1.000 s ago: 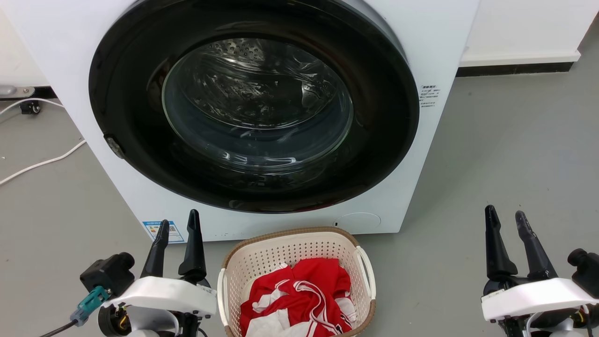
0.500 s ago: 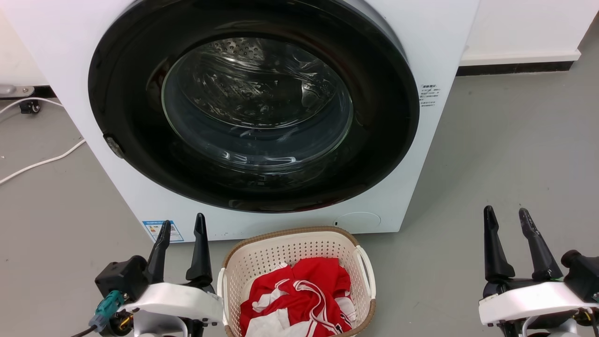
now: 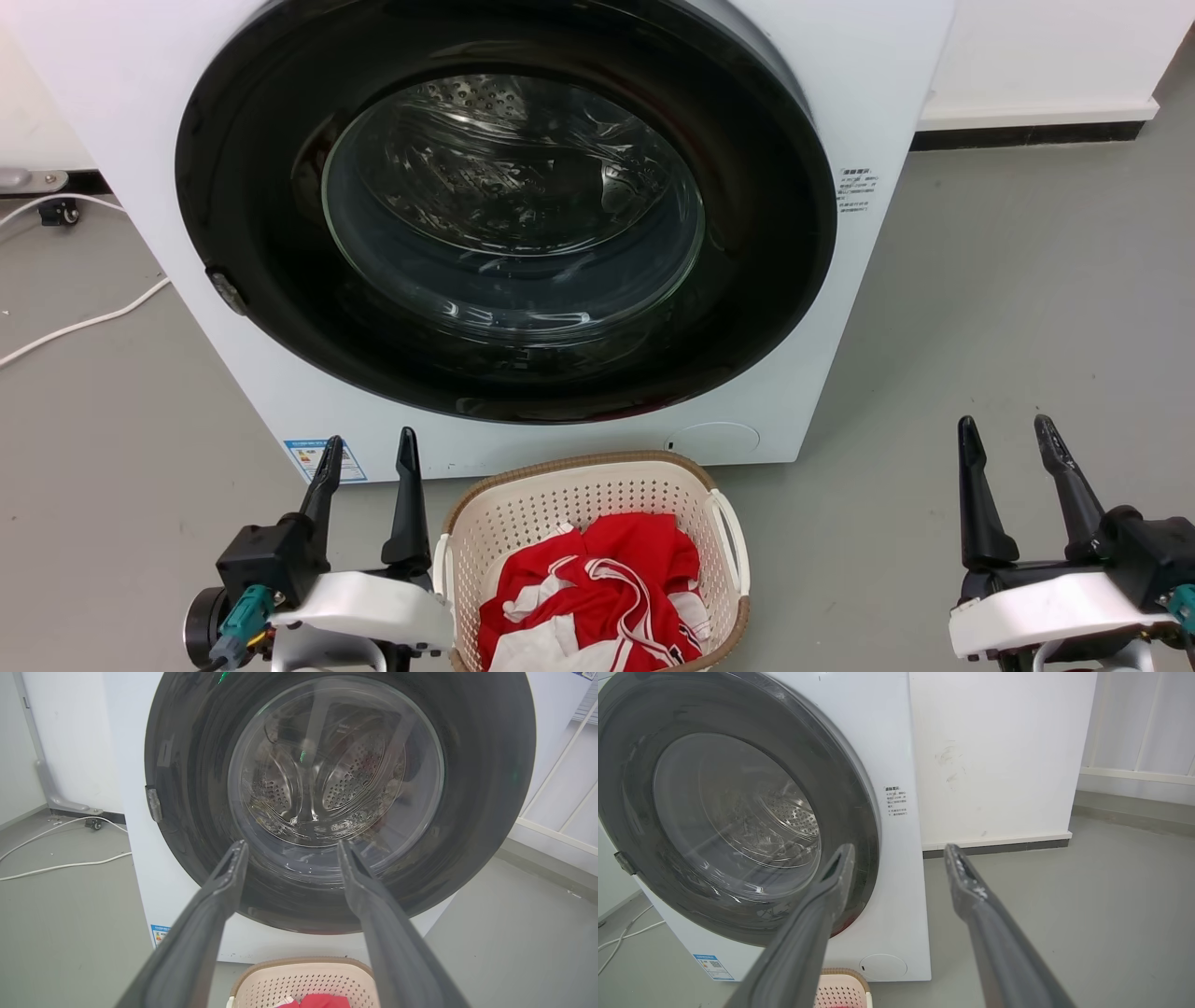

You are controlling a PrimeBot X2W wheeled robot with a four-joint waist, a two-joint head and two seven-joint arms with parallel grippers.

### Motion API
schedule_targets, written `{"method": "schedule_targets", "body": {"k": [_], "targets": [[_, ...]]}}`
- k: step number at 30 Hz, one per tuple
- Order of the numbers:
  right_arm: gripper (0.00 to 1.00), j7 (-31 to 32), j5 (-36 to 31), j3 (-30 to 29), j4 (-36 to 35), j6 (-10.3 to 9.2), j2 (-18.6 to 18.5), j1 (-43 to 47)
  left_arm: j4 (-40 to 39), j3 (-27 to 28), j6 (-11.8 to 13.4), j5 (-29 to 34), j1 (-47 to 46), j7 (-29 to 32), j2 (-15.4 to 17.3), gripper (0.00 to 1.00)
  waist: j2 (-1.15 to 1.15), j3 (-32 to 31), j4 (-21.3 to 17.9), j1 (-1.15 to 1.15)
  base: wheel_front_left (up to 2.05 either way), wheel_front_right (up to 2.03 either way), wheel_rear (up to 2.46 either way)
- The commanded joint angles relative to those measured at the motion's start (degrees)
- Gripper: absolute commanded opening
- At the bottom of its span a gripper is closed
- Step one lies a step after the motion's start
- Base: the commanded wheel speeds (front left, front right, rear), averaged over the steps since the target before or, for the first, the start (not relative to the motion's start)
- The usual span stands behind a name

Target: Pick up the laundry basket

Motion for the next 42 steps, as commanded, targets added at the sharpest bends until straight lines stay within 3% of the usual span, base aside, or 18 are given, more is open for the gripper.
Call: {"method": "schedule_targets", "body": {"k": [1, 24, 42], "targets": [[1.00, -0.6, -1.4, 0.0, -0.7, -0.02, -0.2, 0.4, -0.5, -0.2, 0.2, 1.4, 0.5, -0.6, 0.2, 1.00, 0.00, 0.0, 0.0, 0.00, 0.00, 0.00, 0.00], [1.00, -3.3, -9.6, 0.6, -1.4, -0.02, -0.3, 1.5, -0.4, -0.8, 2.8, 12.2, 1.2, -3.2, 0.2, 1.00, 0.00, 0.5, 0.2, 0.00, 0.00, 0.00, 0.00], [1.00, -3.4, -9.2, 0.7, -1.1, -0.02, -0.3, 1.6, -0.7, -0.7, 2.5, 12.9, 1.5, -3.5, 0.2, 1.00, 0.00, 0.2, 0.3, 0.00, 0.00, 0.00, 0.00]]}}
